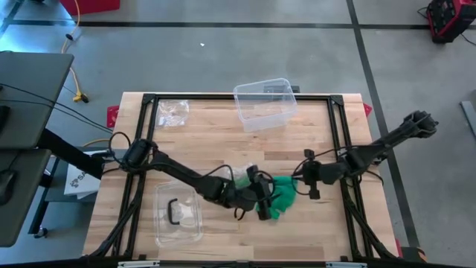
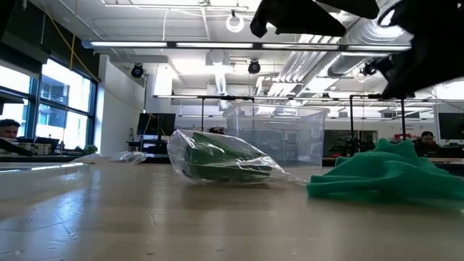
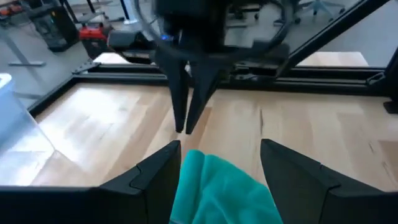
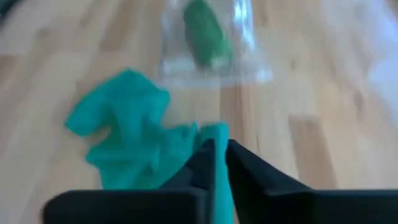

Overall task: Roll bandage
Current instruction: Roll the blue bandage

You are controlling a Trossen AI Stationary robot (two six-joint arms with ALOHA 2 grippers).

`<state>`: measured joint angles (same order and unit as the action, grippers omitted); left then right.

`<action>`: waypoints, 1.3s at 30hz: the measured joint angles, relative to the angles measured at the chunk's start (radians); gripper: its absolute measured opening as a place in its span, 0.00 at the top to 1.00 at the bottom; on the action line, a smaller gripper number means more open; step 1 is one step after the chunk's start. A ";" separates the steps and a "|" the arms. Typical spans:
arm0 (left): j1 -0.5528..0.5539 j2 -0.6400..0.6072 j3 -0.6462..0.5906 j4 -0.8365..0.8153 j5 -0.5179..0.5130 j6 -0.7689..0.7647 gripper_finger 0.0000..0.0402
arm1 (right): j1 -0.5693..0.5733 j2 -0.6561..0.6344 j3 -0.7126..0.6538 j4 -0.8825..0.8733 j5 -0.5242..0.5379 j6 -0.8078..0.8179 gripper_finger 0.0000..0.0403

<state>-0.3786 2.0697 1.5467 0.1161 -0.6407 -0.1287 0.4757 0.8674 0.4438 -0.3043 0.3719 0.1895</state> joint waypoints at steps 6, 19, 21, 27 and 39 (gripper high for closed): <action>-0.002 0.012 0.000 -0.061 0.037 -0.119 0.47 | -0.113 0.135 0.000 0.018 -0.062 0.024 0.65; -0.033 0.013 -0.002 -0.113 0.055 -0.170 0.47 | -0.252 0.468 -0.001 0.137 -0.319 -0.085 0.58; -0.037 0.013 -0.002 -0.127 0.047 -0.184 0.47 | -0.253 0.478 -0.001 0.165 -0.324 -0.086 0.64; -0.041 0.013 -0.002 -0.192 -0.004 -0.232 0.47 | -0.252 0.451 0.000 0.154 -0.312 -0.079 0.91; -0.088 0.014 -0.115 0.080 -0.092 -0.057 0.47 | -0.176 0.103 -0.001 0.104 -0.311 -0.069 0.90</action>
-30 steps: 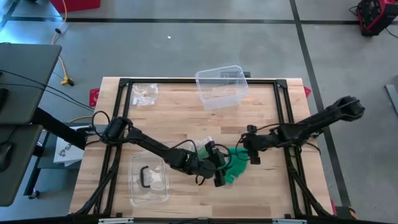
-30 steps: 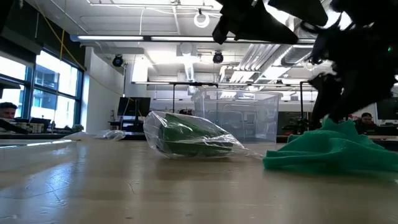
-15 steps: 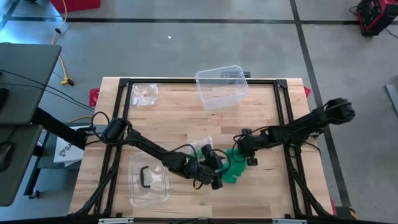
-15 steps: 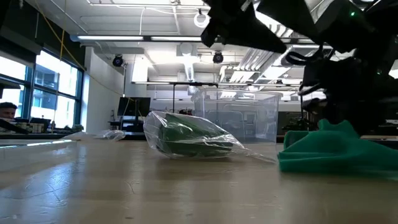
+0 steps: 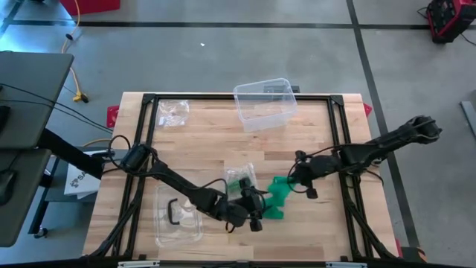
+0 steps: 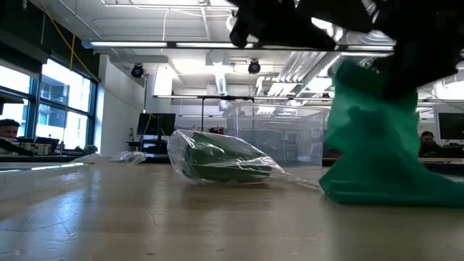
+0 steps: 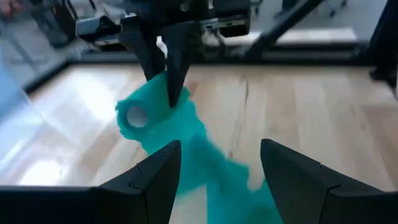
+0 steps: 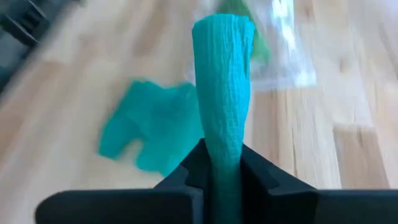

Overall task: Roll bandage
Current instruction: Roll the blue bandage

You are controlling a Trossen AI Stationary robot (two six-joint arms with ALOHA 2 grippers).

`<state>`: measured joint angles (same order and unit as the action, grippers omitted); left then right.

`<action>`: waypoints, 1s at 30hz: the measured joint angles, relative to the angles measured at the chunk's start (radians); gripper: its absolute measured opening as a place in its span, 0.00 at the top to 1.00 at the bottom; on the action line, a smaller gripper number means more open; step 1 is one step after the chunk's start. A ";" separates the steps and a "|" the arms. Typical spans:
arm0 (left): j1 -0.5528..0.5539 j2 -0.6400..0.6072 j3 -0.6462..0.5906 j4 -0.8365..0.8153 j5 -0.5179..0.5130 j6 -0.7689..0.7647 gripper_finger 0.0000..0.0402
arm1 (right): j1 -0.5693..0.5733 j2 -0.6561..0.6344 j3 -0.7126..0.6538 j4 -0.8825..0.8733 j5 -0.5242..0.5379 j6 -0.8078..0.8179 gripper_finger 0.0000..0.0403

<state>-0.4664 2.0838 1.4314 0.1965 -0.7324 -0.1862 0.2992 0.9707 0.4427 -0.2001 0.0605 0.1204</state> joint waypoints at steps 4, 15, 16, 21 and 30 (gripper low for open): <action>0.001 -0.001 -0.004 0.089 -0.060 0.087 0.48 | 0.036 -0.106 0.000 0.017 0.000 -0.016 0.93; 0.032 -0.001 -0.003 0.345 -0.006 0.320 0.62 | 0.057 -0.165 0.000 0.052 0.045 -0.033 0.91; 0.036 -0.002 -0.003 0.349 -0.006 0.323 0.63 | 0.057 -0.165 0.000 0.052 0.045 -0.033 0.91; 0.062 -0.001 -0.003 0.289 -0.007 0.277 0.66 | 0.057 -0.164 0.000 0.053 0.047 -0.034 0.91; 0.096 -0.001 -0.003 0.270 0.043 0.293 0.66 | 0.057 -0.164 0.000 0.054 0.046 -0.035 0.91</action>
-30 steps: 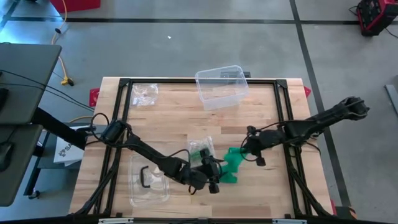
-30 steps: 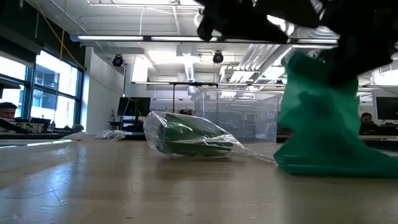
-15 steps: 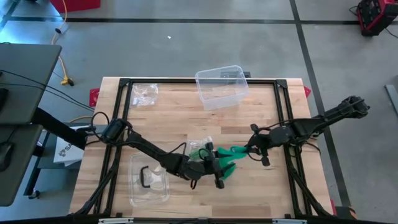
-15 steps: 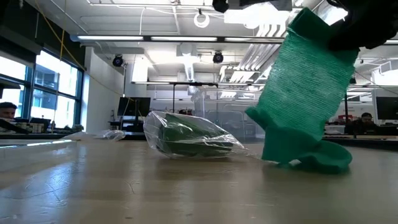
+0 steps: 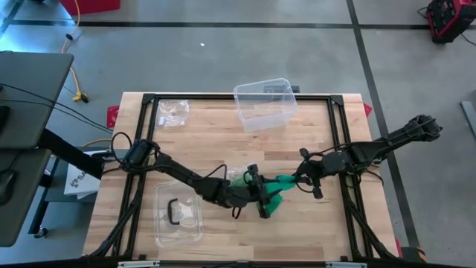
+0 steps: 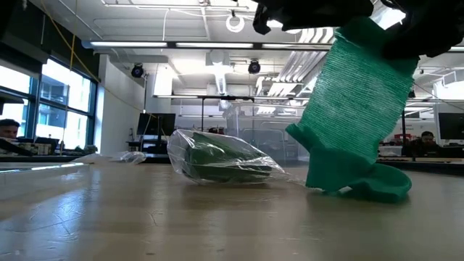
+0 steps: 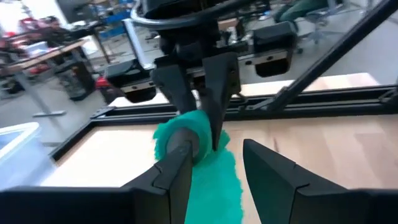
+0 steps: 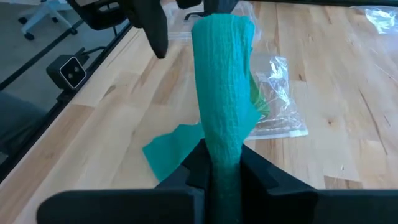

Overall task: Roll bandage
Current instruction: Roll the blue bandage

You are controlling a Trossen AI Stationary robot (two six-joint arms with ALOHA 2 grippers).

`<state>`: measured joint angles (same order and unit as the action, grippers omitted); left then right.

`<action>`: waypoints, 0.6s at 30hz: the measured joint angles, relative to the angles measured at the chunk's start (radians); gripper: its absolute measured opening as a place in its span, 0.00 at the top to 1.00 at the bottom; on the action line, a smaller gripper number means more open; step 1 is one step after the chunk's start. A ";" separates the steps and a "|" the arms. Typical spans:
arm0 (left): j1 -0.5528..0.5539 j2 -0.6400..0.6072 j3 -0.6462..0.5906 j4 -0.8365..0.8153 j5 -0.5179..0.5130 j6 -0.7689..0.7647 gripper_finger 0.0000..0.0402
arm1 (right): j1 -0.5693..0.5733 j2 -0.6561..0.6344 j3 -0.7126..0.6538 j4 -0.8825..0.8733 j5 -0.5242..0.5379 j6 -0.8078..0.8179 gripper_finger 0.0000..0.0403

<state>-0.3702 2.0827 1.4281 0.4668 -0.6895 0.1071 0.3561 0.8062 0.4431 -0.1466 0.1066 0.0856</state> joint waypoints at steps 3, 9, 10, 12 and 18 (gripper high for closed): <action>0.013 0.000 0.000 -0.001 0.052 -0.014 0.66 | 0.000 0.000 0.000 -0.002 -0.001 0.000 0.91; 0.034 0.000 0.000 -0.008 0.066 -0.024 0.67 | 0.000 0.000 0.000 -0.003 0.001 -0.002 0.91; 0.040 0.000 0.000 -0.008 0.078 -0.025 0.67 | 0.000 0.001 0.000 -0.003 0.001 -0.007 0.91; 0.053 0.000 0.000 -0.008 0.107 -0.036 0.67 | 0.000 0.001 0.000 -0.004 0.004 -0.014 0.91; 0.096 -0.001 0.001 -0.057 0.199 -0.157 0.67 | -0.002 0.002 0.000 -0.023 0.026 -0.024 0.91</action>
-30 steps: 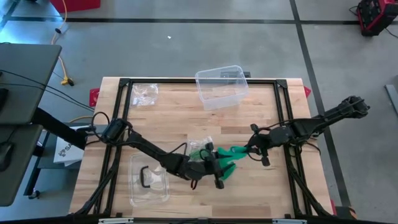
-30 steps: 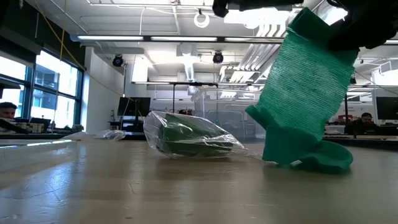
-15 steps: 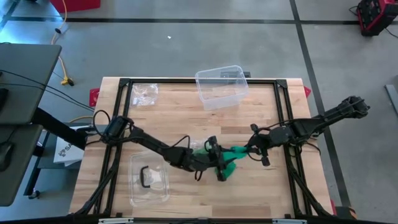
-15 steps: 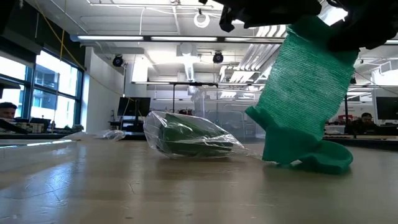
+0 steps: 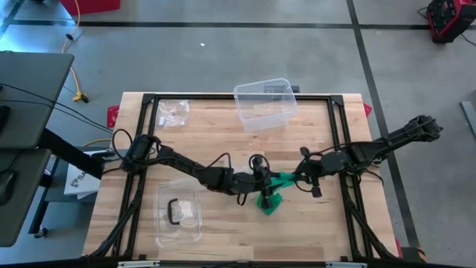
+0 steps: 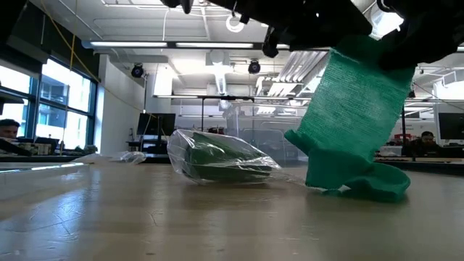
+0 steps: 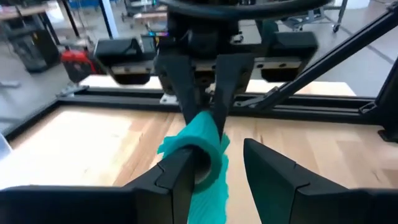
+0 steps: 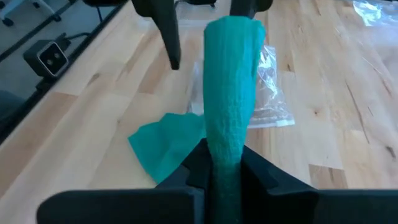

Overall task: Roll bandage
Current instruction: Roll the blue bandage

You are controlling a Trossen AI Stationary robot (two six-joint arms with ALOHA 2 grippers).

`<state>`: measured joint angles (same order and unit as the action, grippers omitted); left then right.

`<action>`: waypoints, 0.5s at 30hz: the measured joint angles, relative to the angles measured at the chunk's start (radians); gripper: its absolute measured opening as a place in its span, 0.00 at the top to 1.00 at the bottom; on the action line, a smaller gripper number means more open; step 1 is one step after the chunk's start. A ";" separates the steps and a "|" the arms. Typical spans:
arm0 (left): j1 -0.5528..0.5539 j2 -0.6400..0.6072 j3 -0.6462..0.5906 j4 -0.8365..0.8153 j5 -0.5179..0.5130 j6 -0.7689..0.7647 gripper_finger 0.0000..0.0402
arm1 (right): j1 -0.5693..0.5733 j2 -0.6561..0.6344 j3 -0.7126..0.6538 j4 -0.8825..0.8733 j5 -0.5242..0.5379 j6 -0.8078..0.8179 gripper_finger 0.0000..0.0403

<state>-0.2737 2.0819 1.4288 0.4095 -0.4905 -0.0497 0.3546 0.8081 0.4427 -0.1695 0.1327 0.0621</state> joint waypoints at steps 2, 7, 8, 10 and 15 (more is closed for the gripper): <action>0.010 -0.001 0.000 -0.023 0.012 -0.029 0.67 | 0.000 0.003 0.005 -0.013 0.011 -0.003 0.91; 0.031 -0.002 0.000 -0.030 0.033 -0.062 0.67 | -0.001 0.048 0.033 -0.027 0.024 -0.029 0.91; 0.036 -0.001 -0.001 -0.035 0.044 -0.075 0.67 | -0.001 0.062 0.036 -0.028 0.024 -0.037 0.91; 0.047 0.000 -0.002 -0.048 0.077 -0.102 0.67 | -0.001 0.089 0.042 -0.036 0.024 -0.043 0.91; 0.061 0.000 -0.002 -0.087 0.119 -0.141 0.67 | -0.001 0.117 0.044 -0.036 0.050 -0.046 0.91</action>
<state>-0.2123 2.0819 1.4273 0.3229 -0.3714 -0.1905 0.3538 0.9246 0.4870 -0.2058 0.1826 0.0157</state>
